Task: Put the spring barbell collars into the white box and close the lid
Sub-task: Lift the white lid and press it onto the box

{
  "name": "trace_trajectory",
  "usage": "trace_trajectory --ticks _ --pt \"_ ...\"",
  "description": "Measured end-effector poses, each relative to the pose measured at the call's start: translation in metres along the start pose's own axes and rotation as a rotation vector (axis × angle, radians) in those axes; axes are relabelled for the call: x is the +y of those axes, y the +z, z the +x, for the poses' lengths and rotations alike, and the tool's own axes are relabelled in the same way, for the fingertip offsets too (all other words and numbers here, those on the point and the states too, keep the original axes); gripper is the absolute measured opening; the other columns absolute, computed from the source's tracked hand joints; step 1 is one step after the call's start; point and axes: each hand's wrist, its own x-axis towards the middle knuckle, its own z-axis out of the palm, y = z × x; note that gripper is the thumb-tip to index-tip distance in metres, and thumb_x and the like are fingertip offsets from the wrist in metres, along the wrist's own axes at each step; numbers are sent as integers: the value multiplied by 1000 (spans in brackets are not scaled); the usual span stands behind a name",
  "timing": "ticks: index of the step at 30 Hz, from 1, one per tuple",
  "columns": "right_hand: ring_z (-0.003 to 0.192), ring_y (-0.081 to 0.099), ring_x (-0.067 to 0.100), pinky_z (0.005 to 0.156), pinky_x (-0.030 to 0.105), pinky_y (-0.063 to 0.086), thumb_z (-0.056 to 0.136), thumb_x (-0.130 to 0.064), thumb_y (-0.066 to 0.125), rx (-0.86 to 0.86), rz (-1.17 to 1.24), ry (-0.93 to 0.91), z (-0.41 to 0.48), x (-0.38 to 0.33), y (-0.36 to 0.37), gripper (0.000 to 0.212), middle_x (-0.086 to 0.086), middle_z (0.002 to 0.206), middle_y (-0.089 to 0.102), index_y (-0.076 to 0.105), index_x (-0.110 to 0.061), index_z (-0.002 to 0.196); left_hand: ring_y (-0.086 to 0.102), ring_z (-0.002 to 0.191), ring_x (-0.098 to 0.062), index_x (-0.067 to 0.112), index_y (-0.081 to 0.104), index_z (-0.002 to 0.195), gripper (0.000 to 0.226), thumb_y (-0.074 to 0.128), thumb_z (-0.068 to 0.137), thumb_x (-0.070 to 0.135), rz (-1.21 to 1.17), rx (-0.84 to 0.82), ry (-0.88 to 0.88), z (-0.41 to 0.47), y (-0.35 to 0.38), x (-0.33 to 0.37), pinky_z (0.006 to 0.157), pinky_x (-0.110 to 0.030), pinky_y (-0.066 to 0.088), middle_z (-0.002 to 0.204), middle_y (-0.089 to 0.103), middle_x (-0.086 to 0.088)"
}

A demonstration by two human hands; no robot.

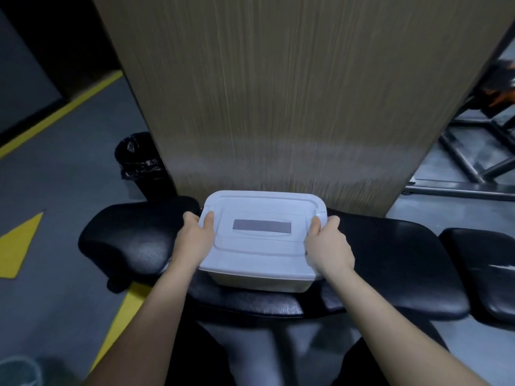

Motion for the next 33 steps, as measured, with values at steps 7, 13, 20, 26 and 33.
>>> trace_trajectory --ticks 7,13,20,26,33 --pt "82 61 21 74 40 52 95 -55 41 10 394 28 -8 8 -4 39 -2 93 64 56 -20 105 59 85 -26 6 51 103 53 45 96 58 -171 23 -18 -3 -2 -5 63 -35 40 96 61 -6" --pt "81 60 9 58 28 43 91 -48 54 21 603 66 -20 12 -10 31 -6 95 64 58 -20 103 61 83 -30 6 55 89 55 48 93 60 -153 146 -2 -17 -5 -13 70 -38 49 89 63 -7" --pt "82 62 14 65 32 48 91 -50 53 -15 611 56 -12 -6 5 33 -3 95 66 57 -18 99 60 84 -31 9 55 89 54 49 92 63 -95 227 41 0 -33 -4 70 -38 50 89 62 -7" --pt "77 63 21 68 35 52 87 -56 47 -77 250 -13 19 -36 15 40 -3 86 64 54 -17 94 60 90 -36 9 49 106 57 32 97 63 223 169 -6 41 -31 -6 72 -44 51 103 63 -14" --pt "74 61 22 73 41 54 87 -54 44 -10 215 12 24 -46 29 35 -2 85 64 48 -20 96 59 86 -36 16 42 89 52 25 95 65 273 157 18 58 -27 -19 76 -46 51 89 63 -10"
